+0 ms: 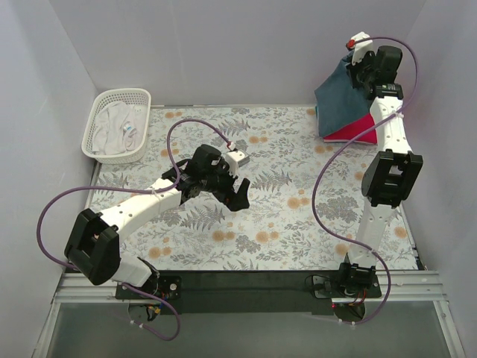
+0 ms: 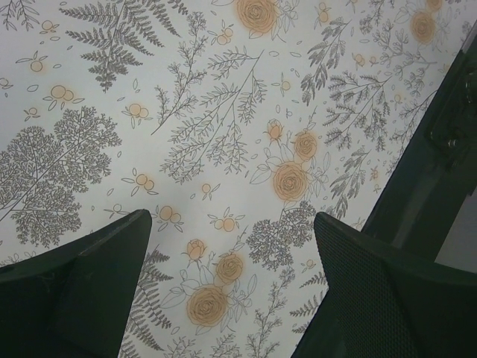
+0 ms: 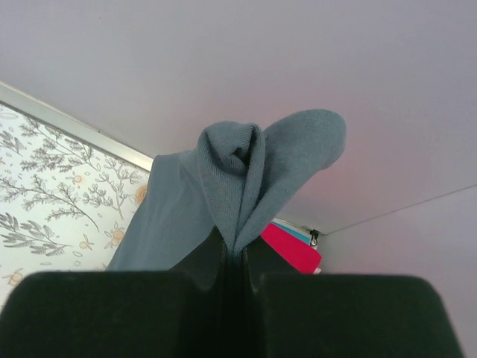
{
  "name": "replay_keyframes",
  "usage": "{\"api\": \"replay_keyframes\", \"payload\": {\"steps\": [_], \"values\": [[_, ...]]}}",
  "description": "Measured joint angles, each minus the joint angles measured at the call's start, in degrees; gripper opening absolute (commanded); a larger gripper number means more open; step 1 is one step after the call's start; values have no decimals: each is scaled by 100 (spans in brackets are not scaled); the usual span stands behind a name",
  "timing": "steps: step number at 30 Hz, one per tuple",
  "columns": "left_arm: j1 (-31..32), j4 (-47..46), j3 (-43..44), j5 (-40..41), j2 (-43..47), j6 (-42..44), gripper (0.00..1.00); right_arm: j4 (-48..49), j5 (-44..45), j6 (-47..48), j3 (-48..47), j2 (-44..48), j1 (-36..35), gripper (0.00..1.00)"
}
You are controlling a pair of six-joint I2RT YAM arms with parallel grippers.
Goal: Fold and stack the t-shirts
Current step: Neatly place the folded tshirt to the corner
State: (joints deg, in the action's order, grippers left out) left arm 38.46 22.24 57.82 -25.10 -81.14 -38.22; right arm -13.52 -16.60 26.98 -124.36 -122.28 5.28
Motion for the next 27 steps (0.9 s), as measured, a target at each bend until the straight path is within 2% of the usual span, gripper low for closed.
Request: {"api": "replay_keyframes", "payload": {"steps": [27], "values": [[0, 144, 118, -133, -116, -105, 91, 529, -339, 1333, -7, -726, 367, 1]]}}
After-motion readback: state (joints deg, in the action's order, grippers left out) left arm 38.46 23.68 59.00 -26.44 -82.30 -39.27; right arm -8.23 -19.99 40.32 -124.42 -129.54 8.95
